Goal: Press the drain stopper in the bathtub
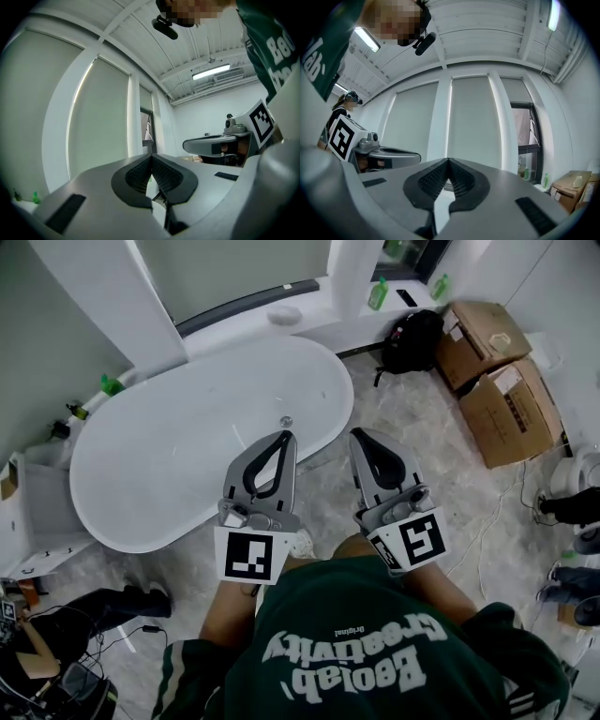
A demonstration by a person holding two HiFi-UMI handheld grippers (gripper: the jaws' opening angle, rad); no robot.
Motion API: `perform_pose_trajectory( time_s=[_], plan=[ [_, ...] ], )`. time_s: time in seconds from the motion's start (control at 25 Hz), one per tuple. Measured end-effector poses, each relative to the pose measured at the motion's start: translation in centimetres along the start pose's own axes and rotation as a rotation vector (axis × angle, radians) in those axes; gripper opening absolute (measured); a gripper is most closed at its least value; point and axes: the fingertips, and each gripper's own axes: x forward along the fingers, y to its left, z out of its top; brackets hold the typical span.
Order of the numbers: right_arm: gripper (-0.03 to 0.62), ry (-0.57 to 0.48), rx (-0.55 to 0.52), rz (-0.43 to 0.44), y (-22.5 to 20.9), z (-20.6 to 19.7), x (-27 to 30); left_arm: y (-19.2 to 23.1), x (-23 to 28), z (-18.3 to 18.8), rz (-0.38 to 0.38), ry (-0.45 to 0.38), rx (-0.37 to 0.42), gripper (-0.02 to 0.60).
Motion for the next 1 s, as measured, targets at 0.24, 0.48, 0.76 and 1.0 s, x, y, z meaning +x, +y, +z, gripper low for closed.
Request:
perform_pose_trajectory(
  time_s=[0.24, 0.48, 0.76, 1.0],
  plan=[
    [0.011, 0.016, 0.016, -0.024, -1.0, -1.1, 2.1, 2.0, 1.8, -0.8, -0.009, -0.001, -0.002, 0.006],
    [0.011, 0.015, 0.025, -0.033, -2.2, -1.6, 3.1, 2.3, 3.5, -1.1, -0.019, 0.009, 0.01, 0.005],
    [0.011, 0.033, 0.045, -0.026, -3.1, -2.9, 4.0, 2.4, 5.2, -1.0, -0.005, -0.021, 0.007, 0.006],
    [0.011, 0.074, 0.079, 0.01, -5.3, -4.8, 6.0, 2.9, 8.4, -1.3, 0.0, -0.04, 0.017, 0.006]
  ],
)
